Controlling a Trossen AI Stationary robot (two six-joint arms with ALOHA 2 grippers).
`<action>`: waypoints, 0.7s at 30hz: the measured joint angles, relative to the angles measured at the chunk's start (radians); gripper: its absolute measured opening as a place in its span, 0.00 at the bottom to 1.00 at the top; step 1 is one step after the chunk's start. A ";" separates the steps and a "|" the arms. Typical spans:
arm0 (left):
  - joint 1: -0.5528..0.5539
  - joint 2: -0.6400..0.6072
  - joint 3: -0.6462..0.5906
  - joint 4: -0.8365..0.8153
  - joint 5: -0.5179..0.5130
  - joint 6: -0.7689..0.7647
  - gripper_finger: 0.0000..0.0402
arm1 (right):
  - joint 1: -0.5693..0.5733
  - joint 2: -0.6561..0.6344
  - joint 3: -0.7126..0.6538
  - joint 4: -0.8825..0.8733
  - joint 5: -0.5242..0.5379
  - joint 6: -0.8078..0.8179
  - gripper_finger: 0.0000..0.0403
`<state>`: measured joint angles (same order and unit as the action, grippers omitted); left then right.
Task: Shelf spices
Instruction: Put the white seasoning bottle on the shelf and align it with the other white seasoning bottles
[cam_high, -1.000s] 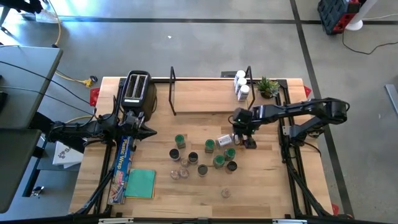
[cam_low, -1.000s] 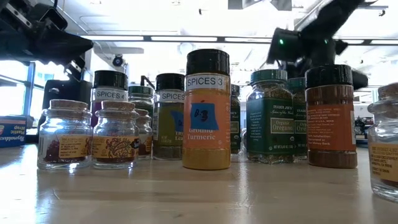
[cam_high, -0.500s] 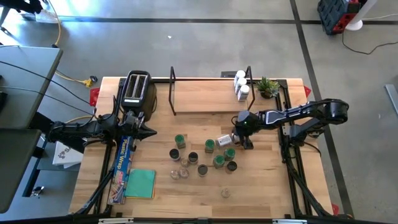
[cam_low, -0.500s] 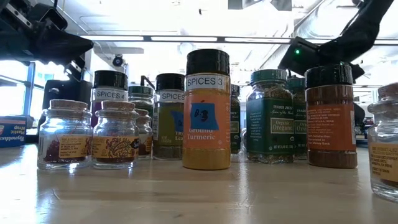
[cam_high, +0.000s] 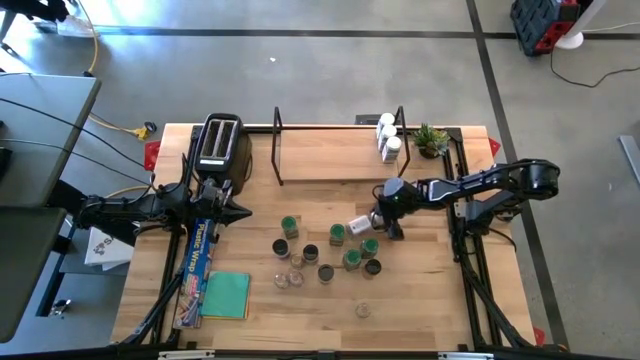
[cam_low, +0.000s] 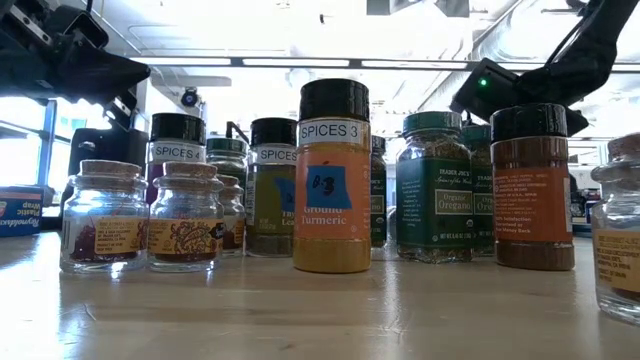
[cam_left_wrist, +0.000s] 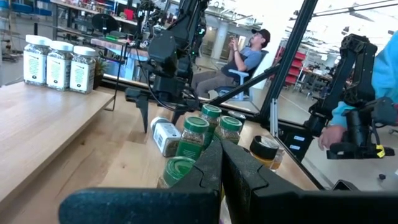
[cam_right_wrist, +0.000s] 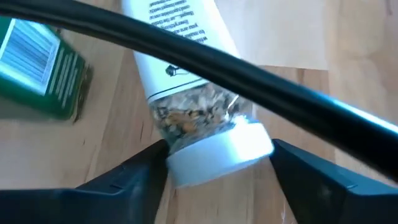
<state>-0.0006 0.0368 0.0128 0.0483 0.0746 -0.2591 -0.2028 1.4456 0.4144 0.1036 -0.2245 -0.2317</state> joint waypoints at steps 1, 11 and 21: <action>0.000 0.000 0.000 0.000 0.000 0.000 0.00 | 0.000 0.000 0.003 -0.002 0.000 0.020 0.62; 0.000 0.000 0.000 0.000 0.000 0.000 0.00 | 0.000 -0.083 0.111 -0.207 -0.011 0.188 0.16; 0.000 0.000 0.000 0.000 0.000 0.000 0.00 | 0.000 -0.137 0.202 -0.470 -0.016 0.098 0.14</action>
<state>-0.0006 0.0368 0.0124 0.0486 0.0750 -0.2588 -0.2024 1.3090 0.6165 -0.3663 -0.2406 -0.1333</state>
